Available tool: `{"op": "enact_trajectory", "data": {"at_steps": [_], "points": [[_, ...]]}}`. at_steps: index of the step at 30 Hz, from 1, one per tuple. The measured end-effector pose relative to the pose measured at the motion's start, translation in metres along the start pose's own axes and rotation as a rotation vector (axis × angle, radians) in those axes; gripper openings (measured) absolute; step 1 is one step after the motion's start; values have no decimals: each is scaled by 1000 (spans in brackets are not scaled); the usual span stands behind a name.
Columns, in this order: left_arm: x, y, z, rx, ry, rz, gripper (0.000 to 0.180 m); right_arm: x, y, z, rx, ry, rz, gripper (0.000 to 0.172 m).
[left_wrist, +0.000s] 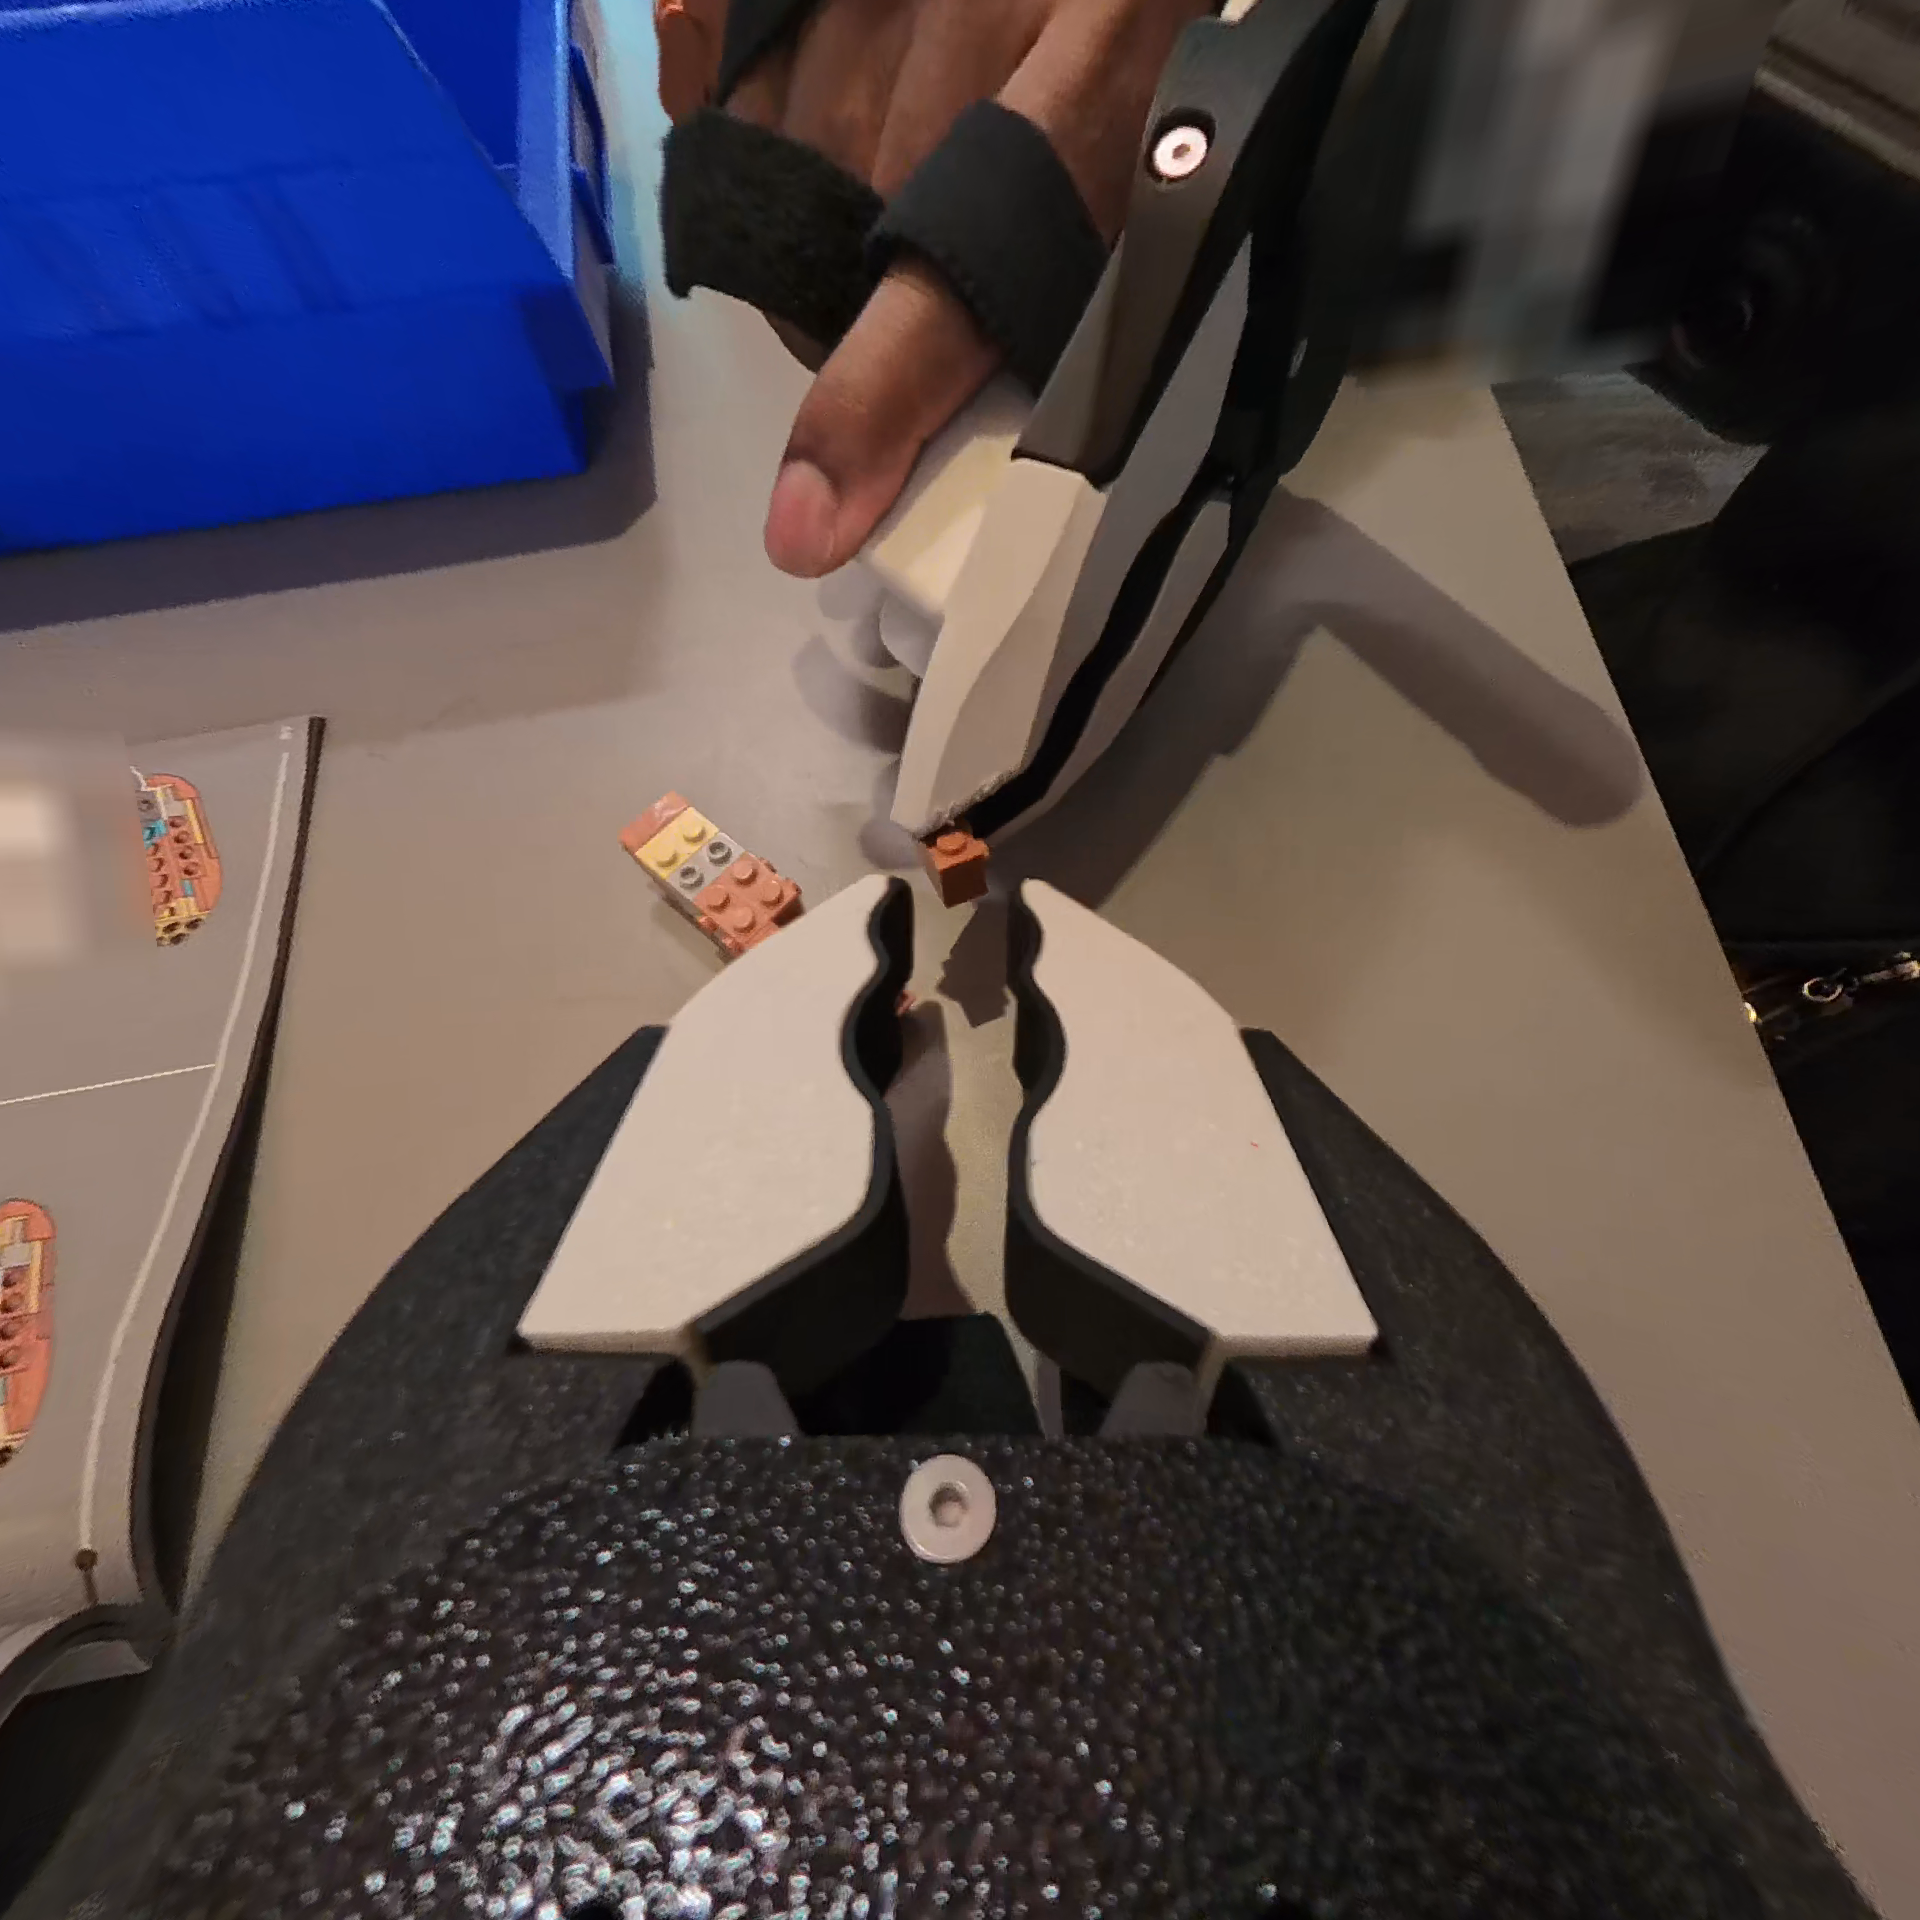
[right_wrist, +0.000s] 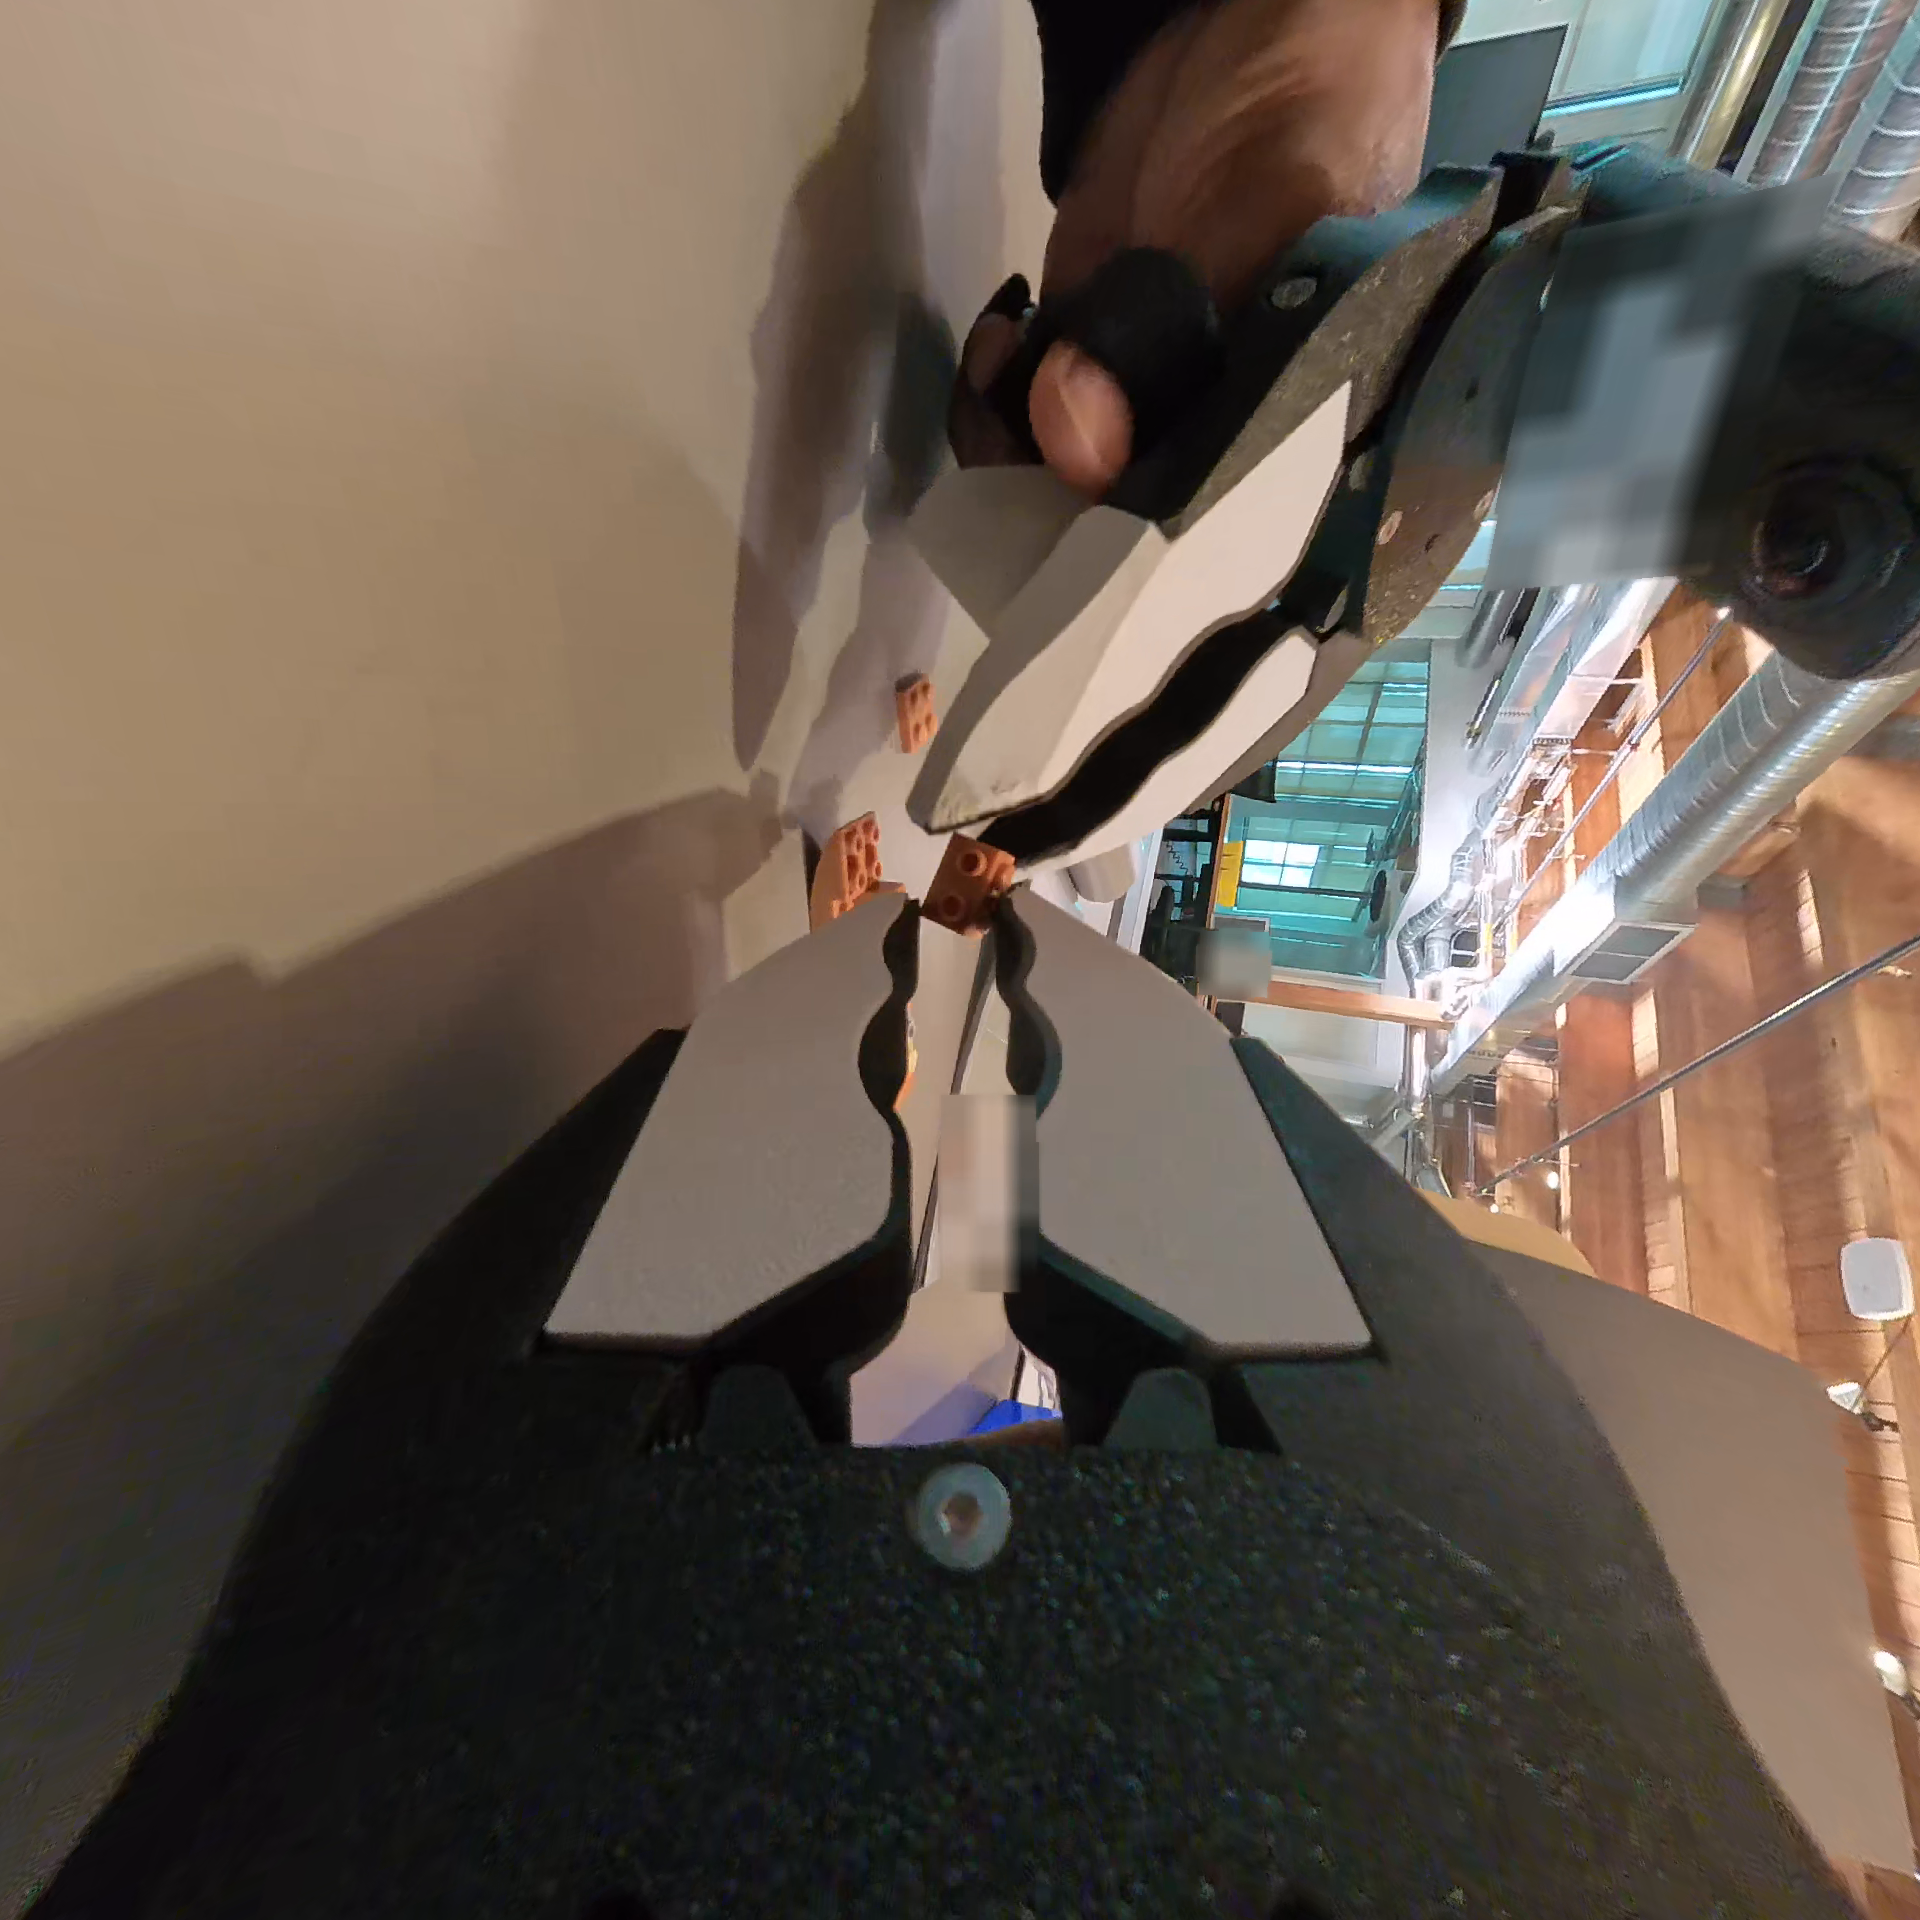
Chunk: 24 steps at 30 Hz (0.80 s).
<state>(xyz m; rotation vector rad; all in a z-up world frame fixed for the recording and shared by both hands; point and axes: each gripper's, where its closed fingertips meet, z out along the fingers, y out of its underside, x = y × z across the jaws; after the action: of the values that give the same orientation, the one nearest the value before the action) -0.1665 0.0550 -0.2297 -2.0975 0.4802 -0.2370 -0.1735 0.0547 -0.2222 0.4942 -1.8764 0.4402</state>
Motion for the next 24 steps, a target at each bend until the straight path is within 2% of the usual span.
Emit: {"op": "enact_trajectory", "data": {"at_steps": [1,9,14,16,21,24], "points": [[1,-1,1,3,-2,12,10,0,0,0,4,-3,0,14],[3,-11,3,50,-44,67,8,7,0,-3,22,-1,100,15],[-7,-11,2,43,-121,84,8,8,11,-3,-22,-27,192,28],[-15,-11,-2,40,-176,87,8,6,17,-3,-42,-78,313,28],[-36,-10,-10,5,-359,132,8,11,23,0,-80,-207,920,17],[-41,-9,-10,-29,-425,164,8,17,23,1,-108,-222,1158,18]]}}
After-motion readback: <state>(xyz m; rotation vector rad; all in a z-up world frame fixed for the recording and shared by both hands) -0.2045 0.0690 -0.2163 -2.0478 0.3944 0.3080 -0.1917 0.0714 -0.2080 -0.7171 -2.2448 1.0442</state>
